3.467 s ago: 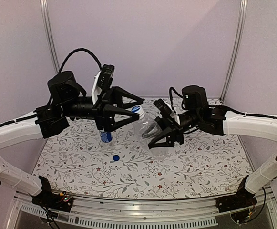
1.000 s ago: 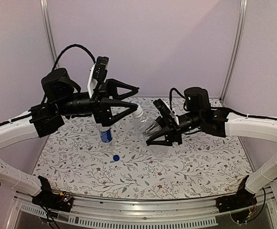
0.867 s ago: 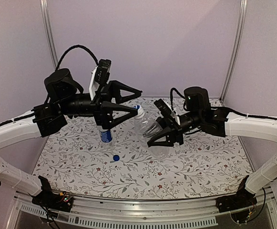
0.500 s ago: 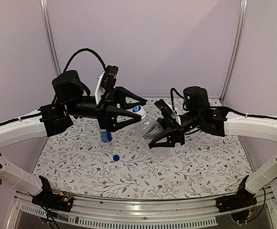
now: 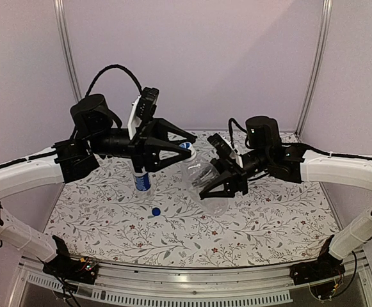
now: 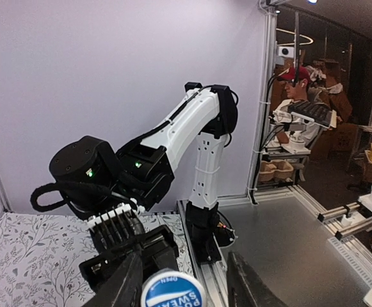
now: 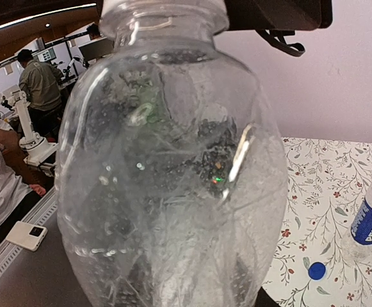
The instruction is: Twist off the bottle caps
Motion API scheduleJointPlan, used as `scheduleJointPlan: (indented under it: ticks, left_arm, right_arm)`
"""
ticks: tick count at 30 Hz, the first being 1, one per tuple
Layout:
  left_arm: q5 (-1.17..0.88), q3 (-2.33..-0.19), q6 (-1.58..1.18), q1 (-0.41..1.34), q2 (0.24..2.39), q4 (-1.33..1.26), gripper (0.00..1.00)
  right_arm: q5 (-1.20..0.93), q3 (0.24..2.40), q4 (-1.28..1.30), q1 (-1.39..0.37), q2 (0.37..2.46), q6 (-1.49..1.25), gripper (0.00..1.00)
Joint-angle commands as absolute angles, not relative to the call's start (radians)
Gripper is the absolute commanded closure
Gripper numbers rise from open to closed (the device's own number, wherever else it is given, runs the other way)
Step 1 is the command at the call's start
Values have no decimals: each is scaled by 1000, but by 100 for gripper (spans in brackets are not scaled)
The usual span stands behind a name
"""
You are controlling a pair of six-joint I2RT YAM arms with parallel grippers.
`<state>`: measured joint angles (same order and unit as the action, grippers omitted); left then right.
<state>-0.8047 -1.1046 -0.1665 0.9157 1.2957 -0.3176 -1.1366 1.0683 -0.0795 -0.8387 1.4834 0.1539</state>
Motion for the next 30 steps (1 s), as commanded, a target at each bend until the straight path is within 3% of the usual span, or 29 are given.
scheduleJointPlan:
  ticks: [1,13,19,25,30]
  left_arm:
    - [-816,-1118,-162,907,1310,-330,57]
    - [-796,-1098,-174,907,1291,-322,77]
    - [-525,-1077,-267,916,1243,-286,91]
    - [-102,-1081,-458,975,1212,-208,89]
    - [-3,-1142,-514,1001,1252,-121,83]
  right_arm:
    - [-1135,1094,-104,-835,1486,147,75]
    - [-1012,1087,-99,-833,1475,139,76]
    - [-773,1078,-81,-824,1445,110,76]
    - [-562,1067,-78,-824,1420,113,75]
    - [-550,1064,-83,-825,1413,117,75]
